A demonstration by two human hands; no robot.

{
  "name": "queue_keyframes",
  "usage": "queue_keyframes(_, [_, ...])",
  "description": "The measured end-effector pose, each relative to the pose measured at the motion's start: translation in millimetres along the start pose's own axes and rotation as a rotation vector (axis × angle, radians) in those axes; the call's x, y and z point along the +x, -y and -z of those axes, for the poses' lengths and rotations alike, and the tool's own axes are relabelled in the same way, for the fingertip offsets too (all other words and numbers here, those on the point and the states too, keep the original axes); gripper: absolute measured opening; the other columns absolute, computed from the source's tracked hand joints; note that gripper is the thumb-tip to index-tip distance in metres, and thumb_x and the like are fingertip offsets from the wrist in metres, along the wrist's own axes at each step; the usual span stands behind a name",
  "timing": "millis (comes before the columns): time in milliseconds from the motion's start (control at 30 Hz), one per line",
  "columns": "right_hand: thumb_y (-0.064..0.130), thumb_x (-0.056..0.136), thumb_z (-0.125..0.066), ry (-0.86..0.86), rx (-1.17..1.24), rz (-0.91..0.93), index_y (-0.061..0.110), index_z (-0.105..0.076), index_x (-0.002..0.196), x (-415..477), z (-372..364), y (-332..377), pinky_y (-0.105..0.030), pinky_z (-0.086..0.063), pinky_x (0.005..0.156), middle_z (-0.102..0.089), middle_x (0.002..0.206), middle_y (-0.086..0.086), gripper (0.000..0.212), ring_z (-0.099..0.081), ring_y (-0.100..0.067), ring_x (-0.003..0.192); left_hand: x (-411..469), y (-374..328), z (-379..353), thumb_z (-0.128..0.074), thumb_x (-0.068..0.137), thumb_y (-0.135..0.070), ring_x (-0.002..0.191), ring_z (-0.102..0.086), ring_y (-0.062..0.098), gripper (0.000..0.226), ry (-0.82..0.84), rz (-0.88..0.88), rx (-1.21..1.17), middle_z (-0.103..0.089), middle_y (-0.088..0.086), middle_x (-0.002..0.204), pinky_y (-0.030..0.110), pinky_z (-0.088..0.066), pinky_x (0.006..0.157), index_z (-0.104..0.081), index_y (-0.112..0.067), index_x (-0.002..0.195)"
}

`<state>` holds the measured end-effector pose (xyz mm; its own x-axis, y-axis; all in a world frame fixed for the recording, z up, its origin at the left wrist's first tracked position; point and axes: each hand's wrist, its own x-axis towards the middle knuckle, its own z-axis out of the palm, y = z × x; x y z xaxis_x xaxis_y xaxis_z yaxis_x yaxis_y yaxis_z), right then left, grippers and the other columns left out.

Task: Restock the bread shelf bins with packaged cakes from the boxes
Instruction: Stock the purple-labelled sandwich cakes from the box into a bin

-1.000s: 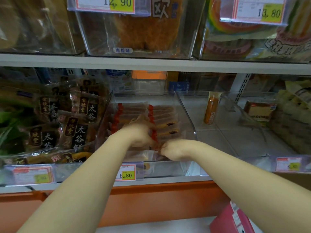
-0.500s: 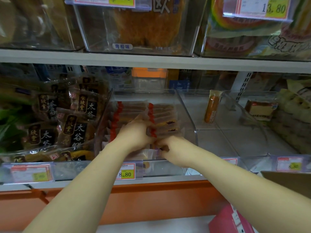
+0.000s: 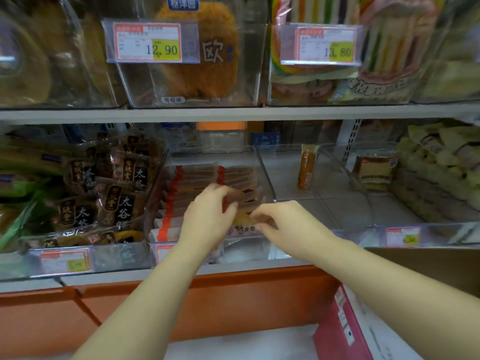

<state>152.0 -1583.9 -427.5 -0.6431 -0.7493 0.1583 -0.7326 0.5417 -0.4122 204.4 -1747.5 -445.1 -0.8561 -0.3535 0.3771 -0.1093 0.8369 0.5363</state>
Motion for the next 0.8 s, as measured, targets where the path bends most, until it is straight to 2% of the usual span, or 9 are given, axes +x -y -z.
queue_keyframes(100, [0.023,0.094,-0.056,-0.083,-0.015,0.017,0.026,-0.066,0.115,-42.4,25.7,-13.1,-0.015,-0.048,0.084,-0.067,0.105,0.013,0.024,-0.059,0.0,0.094,-23.0,-31.9,-9.6,-0.057,0.091,-0.016,0.097,-0.058,0.007,0.022,-0.084,-0.064,-0.146,-0.059,-0.016,0.102,0.031,-0.05,0.088,-0.066,-0.026,0.109])
queue_keyframes(200, [0.024,0.093,-0.057,-0.124,-0.061,-0.041,0.028,-0.066,0.111,-86.5,45.6,-36.9,-0.007,-0.041,0.078,-0.065,0.101,0.017,0.02,-0.057,0.004,0.091,-42.4,-70.8,-33.9,-0.057,0.092,-0.014,0.092,-0.056,0.002,0.02,-0.048,-0.139,-0.2,-0.06,-0.015,0.1,0.019,-0.045,0.085,-0.066,-0.023,0.107])
queue_keyframes(367, [0.021,0.089,-0.063,-0.176,-0.124,-0.17,0.023,-0.071,0.1,-157.0,61.9,-97.4,-0.028,-0.052,0.076,-0.069,0.09,0.012,0.014,-0.062,-0.006,0.083,-64.4,-125.5,-89.1,-0.056,0.089,-0.012,0.084,-0.052,0.0,0.021,0.12,-0.24,-0.235,-0.059,-0.014,0.096,0.021,-0.043,0.079,-0.067,-0.023,0.104])
queue_keyframes(467, [0.022,0.088,-0.063,-0.172,-0.163,-0.284,0.024,-0.071,0.1,-197.1,65.2,-136.5,-0.029,-0.051,0.076,-0.068,0.09,0.013,0.015,-0.059,-0.004,0.079,-70.8,-148.8,-119.8,-0.058,0.088,-0.01,0.087,-0.058,0.007,0.021,0.205,-0.283,-0.25,-0.064,-0.007,0.098,0.023,-0.044,0.083,-0.069,-0.019,0.103])
queue_keyframes(633, [0.026,0.09,-0.058,0.054,-0.195,-0.543,0.027,-0.067,0.11,-247.3,62.5,-203.6,-0.03,-0.05,0.081,-0.068,0.098,0.009,0.022,-0.061,-0.01,0.09,-80.8,-169.5,-161.0,-0.057,0.091,-0.017,0.1,-0.059,0.013,0.019,0.373,-0.357,-0.237,-0.064,-0.01,0.103,0.032,-0.046,0.089,-0.068,-0.023,0.106])
queue_keyframes(700, [0.029,0.091,-0.056,0.236,-0.223,-0.63,0.027,-0.062,0.12,-259.9,58.8,-228.8,-0.027,-0.047,0.083,-0.066,0.108,0.009,0.029,-0.059,-0.011,0.097,-84.1,-172.8,-171.1,-0.053,0.095,-0.02,0.104,-0.053,0.014,0.02,0.416,-0.386,-0.175,-0.062,-0.012,0.103,0.034,-0.042,0.092,-0.067,-0.025,0.107])
queue_keyframes(800, [0.032,0.093,-0.055,0.613,-0.308,-0.725,0.024,-0.049,0.135,-270.9,46.2,-256.3,-0.023,-0.04,0.081,-0.06,0.124,0.001,0.044,-0.055,-0.017,0.111,-87.2,-171.1,-178.3,-0.047,0.095,-0.023,0.101,-0.048,0.012,0.023,0.391,-0.376,-0.227,-0.057,-0.018,0.094,0.036,-0.04,0.091,-0.068,-0.027,0.102])
